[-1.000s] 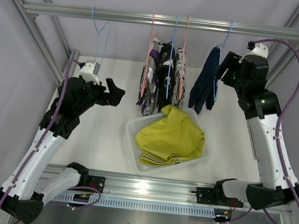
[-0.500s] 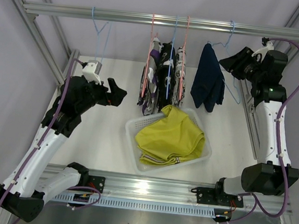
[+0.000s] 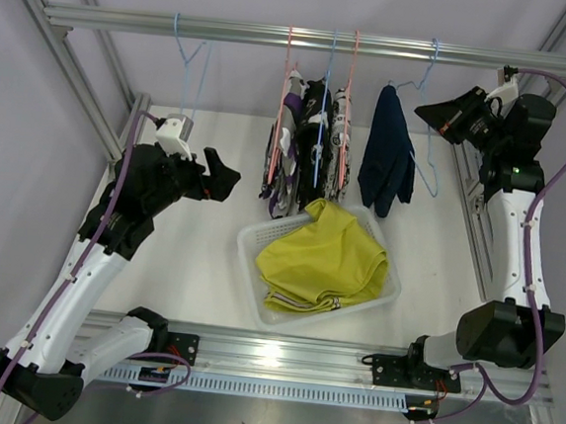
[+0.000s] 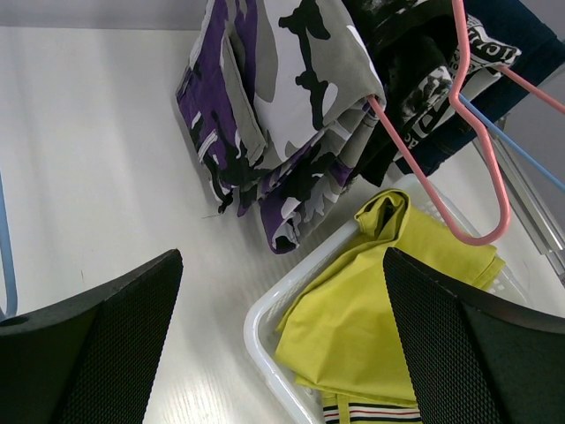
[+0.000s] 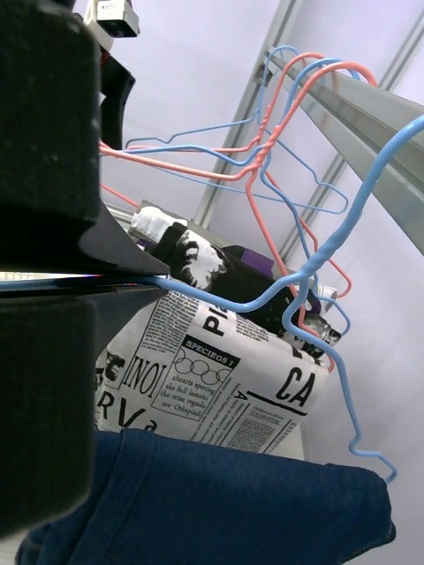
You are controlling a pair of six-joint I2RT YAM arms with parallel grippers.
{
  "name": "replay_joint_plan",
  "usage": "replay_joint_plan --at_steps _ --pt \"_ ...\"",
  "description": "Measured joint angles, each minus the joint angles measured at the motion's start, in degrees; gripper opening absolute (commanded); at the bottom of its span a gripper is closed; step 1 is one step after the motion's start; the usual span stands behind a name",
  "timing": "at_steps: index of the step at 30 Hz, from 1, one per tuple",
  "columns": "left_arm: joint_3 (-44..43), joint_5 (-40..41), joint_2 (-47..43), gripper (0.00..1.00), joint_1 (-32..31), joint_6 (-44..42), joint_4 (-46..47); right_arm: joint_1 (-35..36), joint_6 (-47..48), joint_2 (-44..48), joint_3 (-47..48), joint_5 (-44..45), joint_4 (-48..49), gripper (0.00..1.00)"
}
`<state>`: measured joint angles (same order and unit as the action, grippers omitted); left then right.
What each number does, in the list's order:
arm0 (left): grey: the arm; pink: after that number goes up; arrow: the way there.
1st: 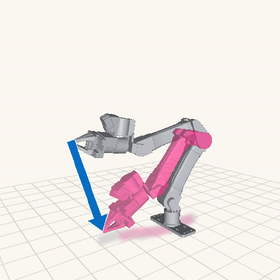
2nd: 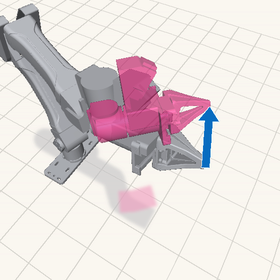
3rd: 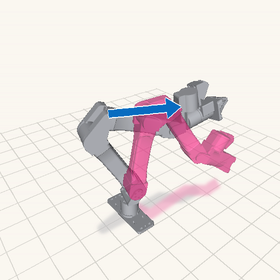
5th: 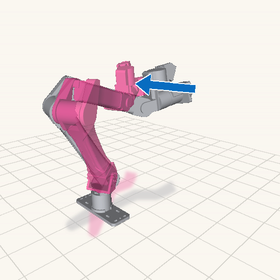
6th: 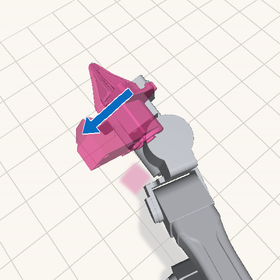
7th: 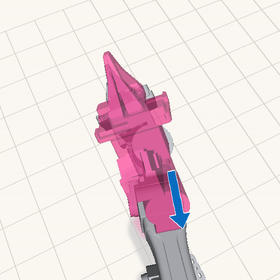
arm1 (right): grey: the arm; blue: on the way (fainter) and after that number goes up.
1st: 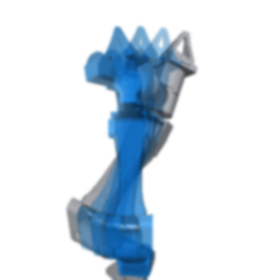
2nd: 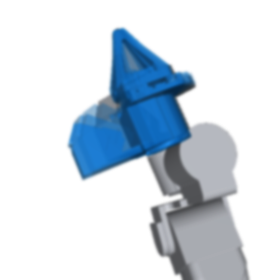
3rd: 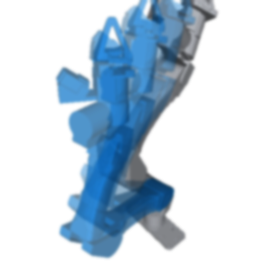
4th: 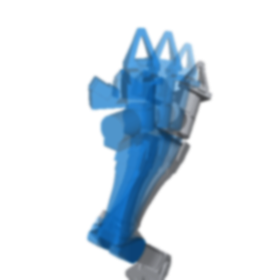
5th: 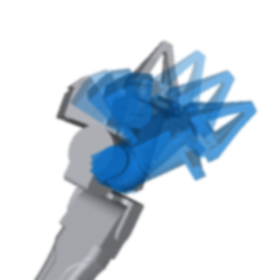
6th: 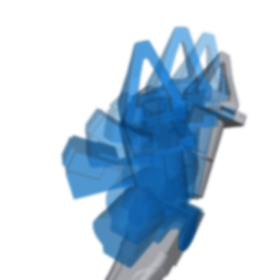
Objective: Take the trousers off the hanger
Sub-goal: Pick up the hanger from the clothesline.
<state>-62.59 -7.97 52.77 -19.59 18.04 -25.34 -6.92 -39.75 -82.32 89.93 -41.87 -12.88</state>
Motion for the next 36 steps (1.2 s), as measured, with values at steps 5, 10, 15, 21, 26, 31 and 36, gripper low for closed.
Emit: replay_joint_plan --at_steps 5,10,15,21,26,31,36 --pt "0.0 -0.3 0.0 0.99 0.0 0.0 0.0 0.0 -0.7 -0.3 0.9 -0.9 -0.2 0.00" --pt "0.0 -0.3 0.0 0.99 0.0 0.0 0.0 0.0 -0.9 -1.0 3.6 -1.0 -1.8 0.00" --pt "0.0 -0.4 0.0 0.99 0.0 0.0 0.0 0.0 -1.7 -1.5 7.2 -1.1 -3.5 0.00" --pt "0.0 -0.4 0.0 0.99 0.0 0.0 0.0 0.0 -2.8 -2.6 13.7 -1.2 -4.8 0.00" --pt "0.0 -0.4 -0.1 1.00 0.0 0.0 0.0 0.0 -4.1 -3.5 18.6 -2.1 -6.3 0.00" --pt "0.0 -0.4 -0.3 0.99 0.0 0.0 0.0 0.0 -4.8 -4.7 21.8 -2.4 -9.5 0.00" --pt "0.0 -0.5 -0.3 0.99 0.0 0.0 0.0 0.0 -4.8 -4.8 25.0 -2.6 -12.4 0.00"
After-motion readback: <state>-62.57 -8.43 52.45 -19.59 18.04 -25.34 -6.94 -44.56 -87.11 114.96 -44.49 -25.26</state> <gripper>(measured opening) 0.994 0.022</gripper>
